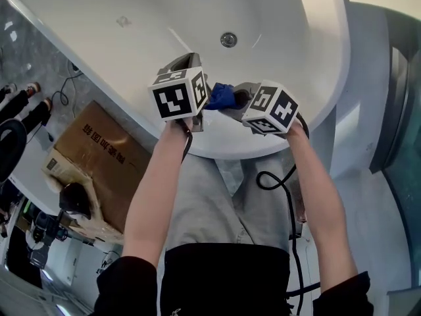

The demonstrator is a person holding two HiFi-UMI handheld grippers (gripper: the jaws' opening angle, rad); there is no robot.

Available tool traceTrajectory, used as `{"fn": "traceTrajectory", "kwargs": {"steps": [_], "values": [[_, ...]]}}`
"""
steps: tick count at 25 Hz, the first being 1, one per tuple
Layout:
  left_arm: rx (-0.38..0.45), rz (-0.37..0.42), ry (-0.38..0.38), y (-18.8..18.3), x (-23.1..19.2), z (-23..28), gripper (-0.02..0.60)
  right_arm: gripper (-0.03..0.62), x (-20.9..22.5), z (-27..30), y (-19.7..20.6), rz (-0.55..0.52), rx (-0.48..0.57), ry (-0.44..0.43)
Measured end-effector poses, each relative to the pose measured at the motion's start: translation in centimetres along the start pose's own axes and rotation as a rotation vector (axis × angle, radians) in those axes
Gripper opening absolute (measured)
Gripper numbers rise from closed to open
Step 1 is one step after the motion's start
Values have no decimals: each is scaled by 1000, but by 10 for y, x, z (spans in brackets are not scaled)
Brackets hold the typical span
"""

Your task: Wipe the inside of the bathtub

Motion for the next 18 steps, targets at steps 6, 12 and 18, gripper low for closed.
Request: {"fn": "traceTrajectory", "kwargs": {"steps": [6, 12, 18], "values": [[-10, -58, 7, 9, 9, 23, 2, 74, 74, -36, -8, -10, -62, 125], [-43, -135, -6, 35, 5, 53, 2, 74, 125, -23, 8, -64, -189, 169], [-48, -230, -29, 62, -11, 92, 2, 74, 185, 17, 34, -78, -279, 192]]}}
Point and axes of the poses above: the fingertips, and each gripper's own axes: z forward along the fingers, x to its right, y out of its underside, the point moved 6 cm from there along -z, backward along the fingers, and after that the axes turned 1 degree about y, right-handed, at the moved point
